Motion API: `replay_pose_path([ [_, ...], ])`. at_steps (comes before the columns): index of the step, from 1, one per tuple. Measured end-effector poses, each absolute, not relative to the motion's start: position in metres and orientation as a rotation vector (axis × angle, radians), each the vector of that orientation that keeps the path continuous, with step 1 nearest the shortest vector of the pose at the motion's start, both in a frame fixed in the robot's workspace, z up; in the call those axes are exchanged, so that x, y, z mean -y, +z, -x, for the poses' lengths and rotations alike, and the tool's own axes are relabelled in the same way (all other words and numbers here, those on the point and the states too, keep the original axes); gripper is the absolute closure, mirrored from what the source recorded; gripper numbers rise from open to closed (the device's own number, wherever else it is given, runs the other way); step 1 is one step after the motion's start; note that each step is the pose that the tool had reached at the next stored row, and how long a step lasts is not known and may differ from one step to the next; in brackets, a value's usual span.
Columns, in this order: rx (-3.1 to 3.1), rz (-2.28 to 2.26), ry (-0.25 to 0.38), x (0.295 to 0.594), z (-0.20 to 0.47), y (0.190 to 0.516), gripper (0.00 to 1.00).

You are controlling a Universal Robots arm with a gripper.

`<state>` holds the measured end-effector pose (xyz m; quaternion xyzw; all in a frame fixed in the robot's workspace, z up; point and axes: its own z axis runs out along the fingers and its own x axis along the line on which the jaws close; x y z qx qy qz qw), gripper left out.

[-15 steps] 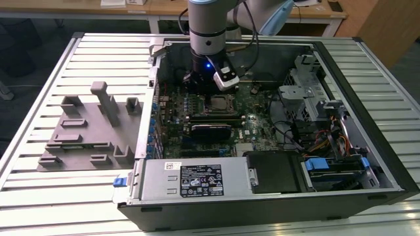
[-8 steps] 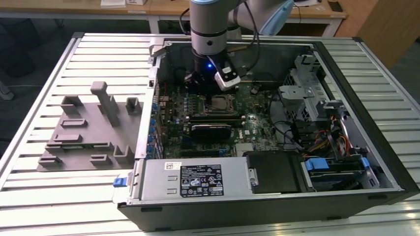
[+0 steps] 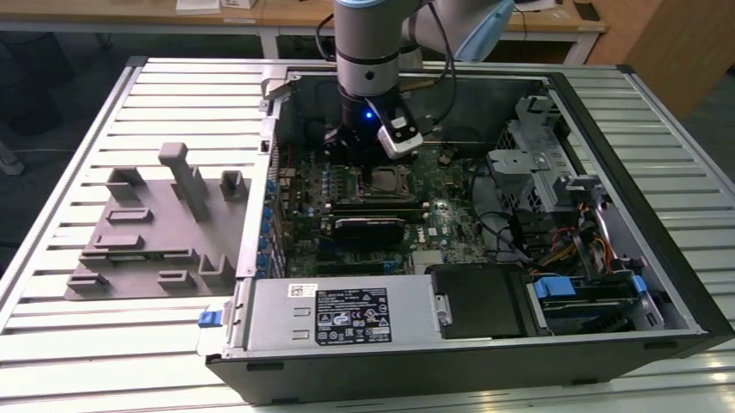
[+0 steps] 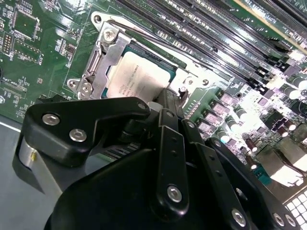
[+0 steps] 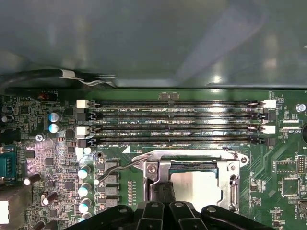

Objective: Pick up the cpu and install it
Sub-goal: 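Close the cpu cover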

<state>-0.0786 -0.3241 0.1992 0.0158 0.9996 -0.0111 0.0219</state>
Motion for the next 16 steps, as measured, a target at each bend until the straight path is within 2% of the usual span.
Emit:
replay_pose_path([
  [16,-3.097,-0.049,-0.034,0.324,0.079,0.223,0.89],
])
